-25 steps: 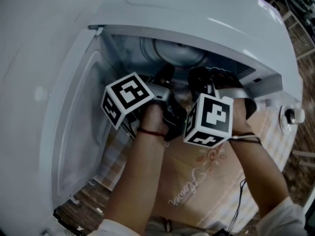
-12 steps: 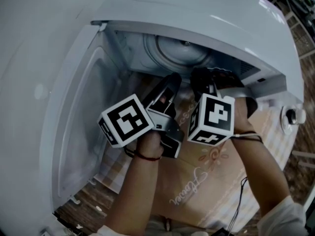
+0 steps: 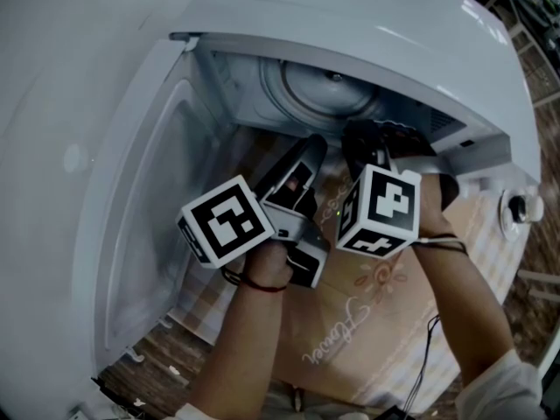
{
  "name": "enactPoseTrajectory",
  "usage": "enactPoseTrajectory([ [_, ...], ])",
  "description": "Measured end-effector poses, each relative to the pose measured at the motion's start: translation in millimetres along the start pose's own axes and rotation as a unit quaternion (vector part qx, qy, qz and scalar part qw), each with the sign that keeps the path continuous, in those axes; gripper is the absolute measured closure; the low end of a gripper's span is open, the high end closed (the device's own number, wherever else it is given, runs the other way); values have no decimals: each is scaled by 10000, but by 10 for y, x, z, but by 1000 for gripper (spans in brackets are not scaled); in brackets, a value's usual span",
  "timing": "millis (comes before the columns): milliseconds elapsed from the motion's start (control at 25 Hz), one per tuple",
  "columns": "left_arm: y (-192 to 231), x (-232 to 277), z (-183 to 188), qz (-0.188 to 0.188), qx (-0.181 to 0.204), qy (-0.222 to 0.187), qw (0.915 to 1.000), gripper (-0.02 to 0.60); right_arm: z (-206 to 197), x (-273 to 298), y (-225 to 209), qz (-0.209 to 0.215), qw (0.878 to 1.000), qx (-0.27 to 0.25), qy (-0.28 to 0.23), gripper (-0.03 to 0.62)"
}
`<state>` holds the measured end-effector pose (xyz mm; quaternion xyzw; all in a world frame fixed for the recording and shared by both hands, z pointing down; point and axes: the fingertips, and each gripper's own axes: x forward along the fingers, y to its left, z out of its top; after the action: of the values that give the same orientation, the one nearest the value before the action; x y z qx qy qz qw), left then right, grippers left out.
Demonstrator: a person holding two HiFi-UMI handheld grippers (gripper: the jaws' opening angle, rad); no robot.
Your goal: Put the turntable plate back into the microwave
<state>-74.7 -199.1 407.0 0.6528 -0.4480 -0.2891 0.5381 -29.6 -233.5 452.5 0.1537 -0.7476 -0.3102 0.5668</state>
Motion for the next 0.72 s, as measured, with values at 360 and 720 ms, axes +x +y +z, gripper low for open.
enactPoseTrajectory([
  [360,36,-22,-4,18,-178,-44,9998,465,9,-2,4,-102,9999,106,-59,540],
  [720,16,-11,-38,-71,-277,-38,9996,466,-26,-55,57,-213,9998,35,-16,540],
])
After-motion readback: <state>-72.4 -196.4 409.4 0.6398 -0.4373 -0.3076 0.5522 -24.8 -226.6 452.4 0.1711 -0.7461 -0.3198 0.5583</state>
